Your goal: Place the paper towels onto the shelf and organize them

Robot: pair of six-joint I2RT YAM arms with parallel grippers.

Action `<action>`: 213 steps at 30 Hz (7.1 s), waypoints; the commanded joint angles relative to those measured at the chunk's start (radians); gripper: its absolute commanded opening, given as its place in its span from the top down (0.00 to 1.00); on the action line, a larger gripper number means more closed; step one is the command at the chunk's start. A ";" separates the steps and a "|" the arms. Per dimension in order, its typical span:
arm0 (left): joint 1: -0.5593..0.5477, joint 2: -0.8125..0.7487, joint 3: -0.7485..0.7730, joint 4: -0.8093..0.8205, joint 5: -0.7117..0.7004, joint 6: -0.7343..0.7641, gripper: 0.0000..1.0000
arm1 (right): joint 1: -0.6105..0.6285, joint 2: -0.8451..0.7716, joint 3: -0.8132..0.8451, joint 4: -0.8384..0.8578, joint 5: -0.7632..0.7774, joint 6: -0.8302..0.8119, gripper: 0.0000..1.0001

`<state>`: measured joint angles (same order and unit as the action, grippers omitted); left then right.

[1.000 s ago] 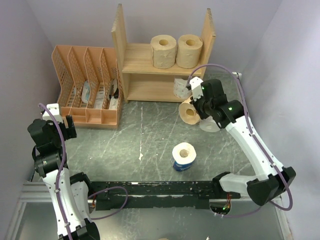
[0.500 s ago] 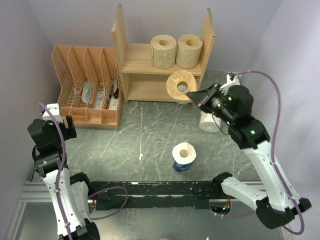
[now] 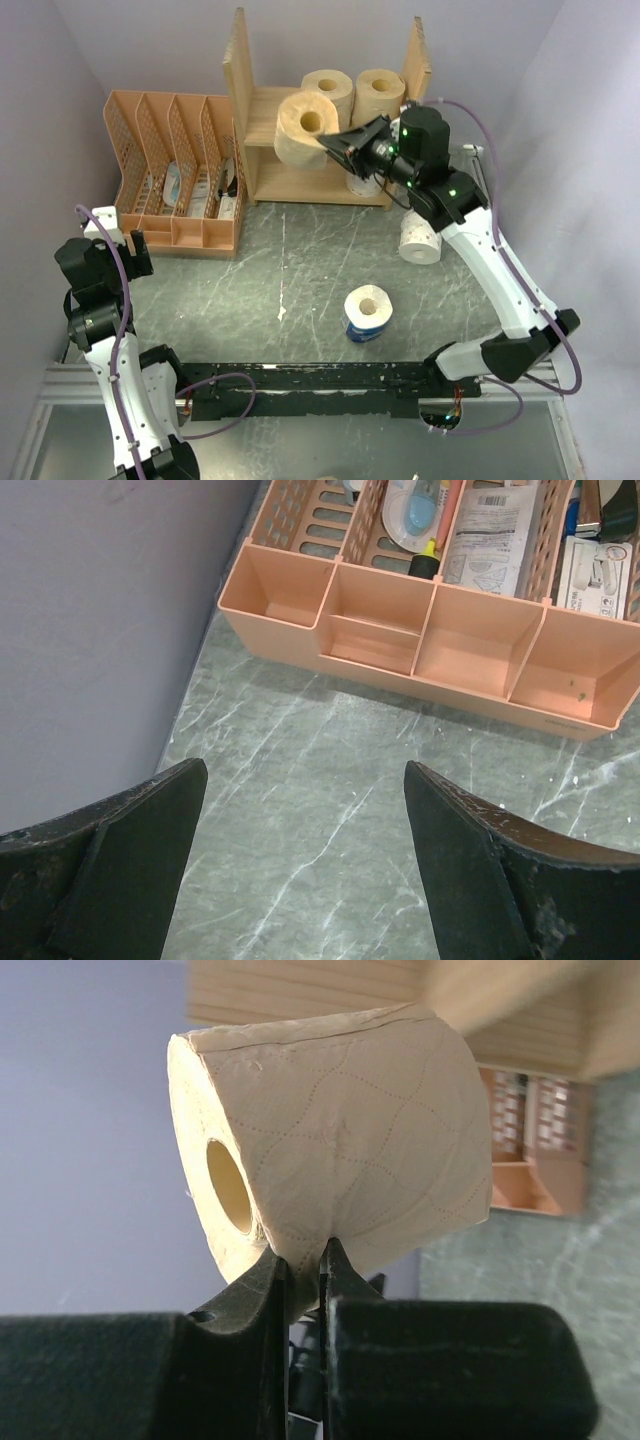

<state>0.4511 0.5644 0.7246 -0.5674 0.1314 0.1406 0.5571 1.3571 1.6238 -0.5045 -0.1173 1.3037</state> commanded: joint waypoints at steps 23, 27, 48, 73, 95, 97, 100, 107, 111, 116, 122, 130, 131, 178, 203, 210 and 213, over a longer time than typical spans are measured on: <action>0.072 -0.034 0.012 0.015 -0.010 -0.007 0.07 | 0.022 0.500 0.468 0.248 0.093 -0.031 1.00; 0.073 -0.043 0.010 0.017 -0.007 -0.006 0.07 | 0.023 0.526 0.453 0.324 0.093 -0.064 1.00; 0.074 -0.059 0.007 0.018 -0.012 -0.009 0.05 | 0.035 0.526 0.366 0.351 0.111 -0.115 0.99; 0.074 -0.060 0.007 0.018 -0.006 -0.008 0.04 | 0.052 0.459 0.346 0.374 0.006 -0.324 0.00; 0.075 -0.060 0.002 0.032 -0.038 -0.011 0.09 | 0.087 -0.178 -0.443 -0.212 0.300 -2.174 0.00; 0.074 -0.056 0.002 0.032 -0.036 -0.010 0.08 | 0.034 -0.256 -0.588 -0.125 0.348 -2.188 0.00; 0.075 -0.050 0.004 0.029 -0.029 -0.009 0.08 | -0.046 -0.352 -0.748 -0.037 0.391 -2.225 0.00; 0.074 -0.026 0.011 0.021 -0.017 -0.008 0.08 | -0.137 -0.444 -0.932 -0.021 0.405 -2.355 0.01; 0.074 -0.025 0.012 0.017 -0.012 -0.007 0.08 | -0.155 -0.418 -0.908 -0.022 0.385 -2.396 0.02; 0.075 -0.045 0.010 0.017 -0.007 -0.006 0.07 | -0.255 -0.321 -0.841 -0.045 0.268 -2.439 0.04; 0.075 -0.051 0.009 0.018 -0.001 -0.004 0.07 | -0.421 -0.165 -0.719 -0.089 0.120 -2.460 0.09; 0.074 -0.041 0.009 0.017 0.000 -0.004 0.07 | -0.427 -0.118 -0.706 -0.118 0.087 -2.448 0.09; 0.074 -0.041 0.009 0.017 0.000 -0.004 0.07 | -0.428 -0.112 -0.704 -0.121 0.088 -2.444 0.09; 0.075 -0.021 0.014 0.012 0.018 0.004 0.05 | -0.543 -0.007 -0.404 -0.227 -0.207 -1.811 1.00; 0.074 -0.004 0.017 0.012 0.006 0.001 0.08 | -0.546 -0.105 -0.536 0.227 -0.764 -0.673 1.00; 0.073 -0.041 0.010 0.020 0.010 0.005 0.08 | -0.548 -0.038 -0.603 0.416 -0.615 -0.184 1.00; 0.074 -0.035 0.010 0.020 0.005 0.002 0.08 | -0.523 0.004 -0.603 0.456 -0.547 -0.059 1.00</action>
<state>0.5137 0.5297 0.7216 -0.5579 0.1307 0.1421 0.0090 1.3151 1.0344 -0.2192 -0.7700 0.9279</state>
